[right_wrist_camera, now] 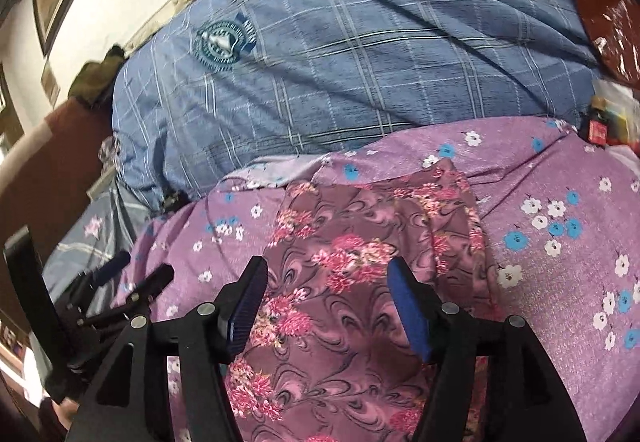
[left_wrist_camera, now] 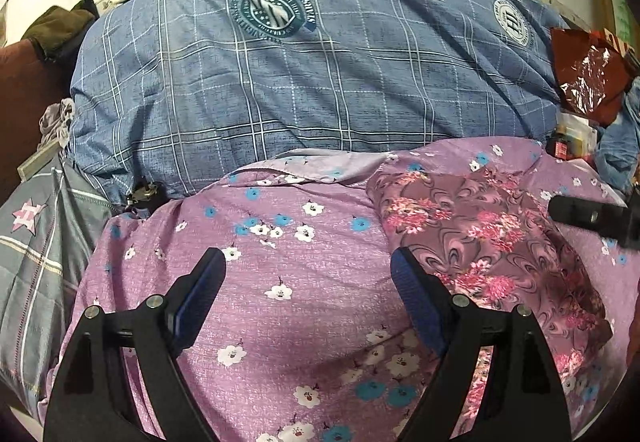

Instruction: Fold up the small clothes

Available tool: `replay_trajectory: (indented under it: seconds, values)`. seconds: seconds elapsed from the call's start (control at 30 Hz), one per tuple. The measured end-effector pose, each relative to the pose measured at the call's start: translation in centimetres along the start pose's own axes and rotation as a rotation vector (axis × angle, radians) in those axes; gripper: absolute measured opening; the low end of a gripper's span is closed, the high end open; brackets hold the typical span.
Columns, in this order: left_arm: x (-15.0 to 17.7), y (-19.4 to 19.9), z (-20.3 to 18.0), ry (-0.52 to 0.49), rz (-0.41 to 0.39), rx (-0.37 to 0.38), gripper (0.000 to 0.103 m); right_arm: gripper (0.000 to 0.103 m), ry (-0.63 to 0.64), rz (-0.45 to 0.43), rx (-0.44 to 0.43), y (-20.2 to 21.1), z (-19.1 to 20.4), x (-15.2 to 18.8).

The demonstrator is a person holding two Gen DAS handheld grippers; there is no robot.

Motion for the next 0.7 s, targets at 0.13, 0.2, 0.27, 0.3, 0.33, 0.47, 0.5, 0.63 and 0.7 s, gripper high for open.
replay_trajectory:
  seconds: [0.13,0.2,0.27,0.3,0.33,0.47,0.5,0.63,0.7]
  values:
    - [0.0,-0.3,0.4,0.005,0.0,-0.004,0.085,0.065,0.05,0.008,0.027,-0.8,1.5,0.3]
    - [0.0,-0.6,0.5,0.012,0.004,-0.001,0.085,0.065,0.065,0.008,0.038,-0.9,2.0,0.4]
    - [0.0,-0.9,0.6,0.016,0.009,0.003,0.085,0.065,0.081,0.005,0.042,-1.1,2.3,0.4]
    - [0.0,-1.1,0.6,0.018,0.012,0.005,0.085,0.065,0.089,0.006,0.046,-1.2,2.3,0.4]
    - [0.0,-1.2,0.6,0.019,0.014,0.006,0.085,0.065,0.094,0.008,0.05,-1.2,2.2,0.5]
    - [0.0,-1.7,0.3,0.021,0.021,0.016,0.085,0.065,0.095,0.015,0.063,-1.3,1.3,0.6]
    - [0.0,-1.8,0.1,0.02,0.023,0.016,0.085,0.065,0.092,0.016,0.066,-1.4,1.1,0.6]
    - [0.2,-2.3,-0.5,0.007,0.034,0.015,0.085,0.065,0.071,0.02,0.083,-1.5,-0.3,0.6]
    - [0.5,-2.6,-0.8,-0.001,0.044,0.018,0.085,0.065,0.064,0.019,0.092,-1.4,-0.8,0.5]
Point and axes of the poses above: each gripper's, at about its wrist camera, not at the fingertips, and y roughly against the way its jaws point, z to its left, x to its underside, the point moved 6 cm from there along -y, roughly the way its jaws point, and after that the axes turned 13 degrees about x, right-handed, at the moved point
